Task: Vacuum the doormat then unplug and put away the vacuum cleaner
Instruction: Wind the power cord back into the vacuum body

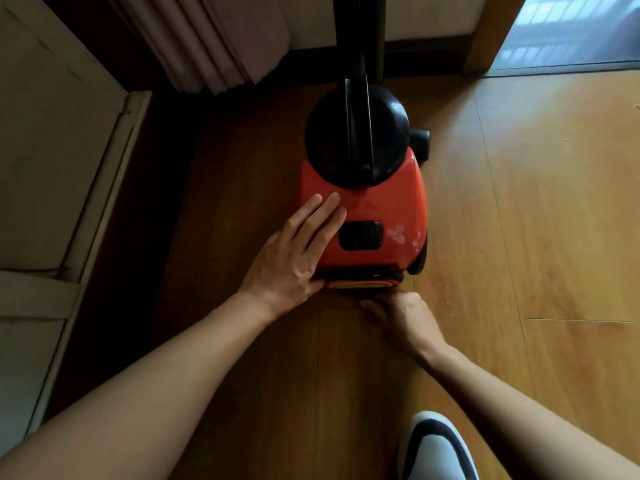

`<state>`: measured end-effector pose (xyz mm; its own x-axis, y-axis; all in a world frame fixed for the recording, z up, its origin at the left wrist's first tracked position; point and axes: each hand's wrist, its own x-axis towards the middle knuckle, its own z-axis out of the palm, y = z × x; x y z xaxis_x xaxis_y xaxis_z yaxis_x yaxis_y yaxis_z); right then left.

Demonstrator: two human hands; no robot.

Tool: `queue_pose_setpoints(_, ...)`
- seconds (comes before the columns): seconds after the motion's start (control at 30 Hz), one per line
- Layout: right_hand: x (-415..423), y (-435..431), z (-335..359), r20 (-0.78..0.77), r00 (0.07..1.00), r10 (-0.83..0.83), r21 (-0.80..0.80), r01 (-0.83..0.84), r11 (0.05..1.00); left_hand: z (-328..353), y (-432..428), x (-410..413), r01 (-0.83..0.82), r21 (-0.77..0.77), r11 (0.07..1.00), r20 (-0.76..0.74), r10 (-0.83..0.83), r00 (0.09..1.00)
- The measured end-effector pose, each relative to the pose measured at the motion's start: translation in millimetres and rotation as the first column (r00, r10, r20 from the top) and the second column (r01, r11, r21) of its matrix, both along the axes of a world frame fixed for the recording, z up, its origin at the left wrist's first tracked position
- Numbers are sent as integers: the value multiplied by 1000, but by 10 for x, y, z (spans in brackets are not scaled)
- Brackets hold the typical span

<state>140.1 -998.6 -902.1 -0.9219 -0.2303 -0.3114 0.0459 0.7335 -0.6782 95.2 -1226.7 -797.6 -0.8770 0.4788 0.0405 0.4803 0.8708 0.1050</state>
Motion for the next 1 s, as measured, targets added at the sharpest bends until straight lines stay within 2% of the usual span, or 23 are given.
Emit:
queue_pose_setpoints(0.07, -29, 162, 47, -111, 993, 34, 136, -19, 991, -9, -6, -10, 3, 3, 1000, -7, -3, 1000)
queue_pose_setpoints(0.13, -81, 294, 35, -274, 962, 21, 201, 36, 979, -19, -9, -10, -1, 11, 1000, -5, 1, 1000)
queue_pose_setpoints(0.2, -156, 392, -16, -348, 937, 31, 277, 71, 958, -20, -11, -4, -4, 20, 1000, 0, 4, 1000)
queue_pose_setpoints(0.27, -212, 466, -57, -346, 937, 43, 310, 72, 948, -3, -14, 4, -4, 21, 1000, 10, 4, 1000)
queue_pose_setpoints(0.43, -212, 557, -63, -380, 923, -61, 243, 163, 956, 174, -66, 22, 38, -62, 997, 26, -37, 999)
queue_pose_setpoints(0.63, -147, 571, -42, -361, 931, -61, 223, 150, 963, 384, -25, 1, 11, -95, 995, -18, -13, 1000)
queue_pose_setpoints(0.83, -74, 734, 18, -358, 934, 7, 251, 89, 964, 389, 47, 44, -24, -92, 995, -45, 20, 999)
queue_pose_setpoints(1.0, -36, 803, 429, -372, 928, 13, 262, 91, 961, 672, 62, 59, -113, -91, 989, 71, 120, 990)
